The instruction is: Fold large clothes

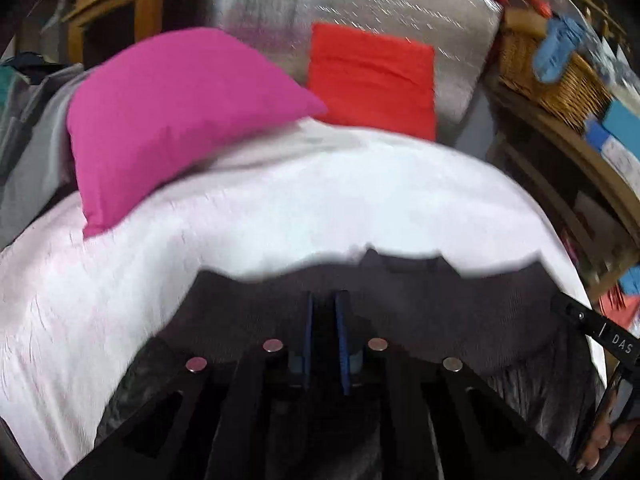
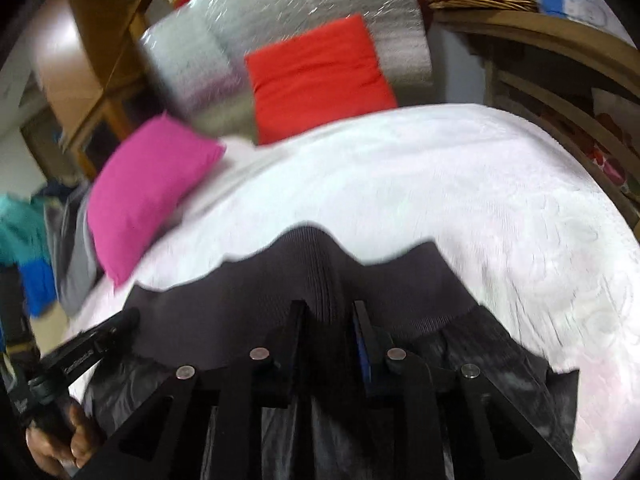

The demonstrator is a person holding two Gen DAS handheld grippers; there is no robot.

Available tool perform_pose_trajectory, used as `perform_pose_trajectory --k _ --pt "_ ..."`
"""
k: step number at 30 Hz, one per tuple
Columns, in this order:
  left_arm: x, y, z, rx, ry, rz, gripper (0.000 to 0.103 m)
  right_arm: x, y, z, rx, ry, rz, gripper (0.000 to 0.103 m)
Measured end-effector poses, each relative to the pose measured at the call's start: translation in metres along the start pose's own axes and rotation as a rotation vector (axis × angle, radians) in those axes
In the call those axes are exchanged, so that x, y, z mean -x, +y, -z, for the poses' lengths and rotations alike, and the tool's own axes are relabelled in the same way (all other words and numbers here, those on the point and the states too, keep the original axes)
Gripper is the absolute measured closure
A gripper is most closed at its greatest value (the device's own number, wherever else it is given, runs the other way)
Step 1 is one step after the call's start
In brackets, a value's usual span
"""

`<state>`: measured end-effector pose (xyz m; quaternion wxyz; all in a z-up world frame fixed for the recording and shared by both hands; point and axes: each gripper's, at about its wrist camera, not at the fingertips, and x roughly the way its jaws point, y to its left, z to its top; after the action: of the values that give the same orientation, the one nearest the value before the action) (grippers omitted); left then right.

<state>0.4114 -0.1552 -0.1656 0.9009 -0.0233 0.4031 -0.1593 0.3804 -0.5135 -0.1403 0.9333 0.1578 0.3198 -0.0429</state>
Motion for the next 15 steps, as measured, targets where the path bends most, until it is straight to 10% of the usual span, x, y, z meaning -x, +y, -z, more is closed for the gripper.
perform_pose_trajectory --k 3,8,12,15 --pt "-0.027 0.006 0.003 0.038 0.067 -0.051 0.092 -0.041 -0.016 -0.001 -0.012 0.047 0.068 0.090" --pt "-0.045 0.022 0.016 0.104 0.209 -0.053 0.092 -0.047 -0.054 0.000 -0.188 0.188 -0.076 0.086" --pt "-0.002 0.033 0.009 0.129 0.121 -0.018 0.052 0.011 -0.083 -0.010 -0.221 0.017 -0.071 0.006" --pt "0.028 0.053 0.006 0.151 0.051 -0.045 0.036 0.023 -0.102 -0.010 -0.219 -0.014 -0.039 0.007"
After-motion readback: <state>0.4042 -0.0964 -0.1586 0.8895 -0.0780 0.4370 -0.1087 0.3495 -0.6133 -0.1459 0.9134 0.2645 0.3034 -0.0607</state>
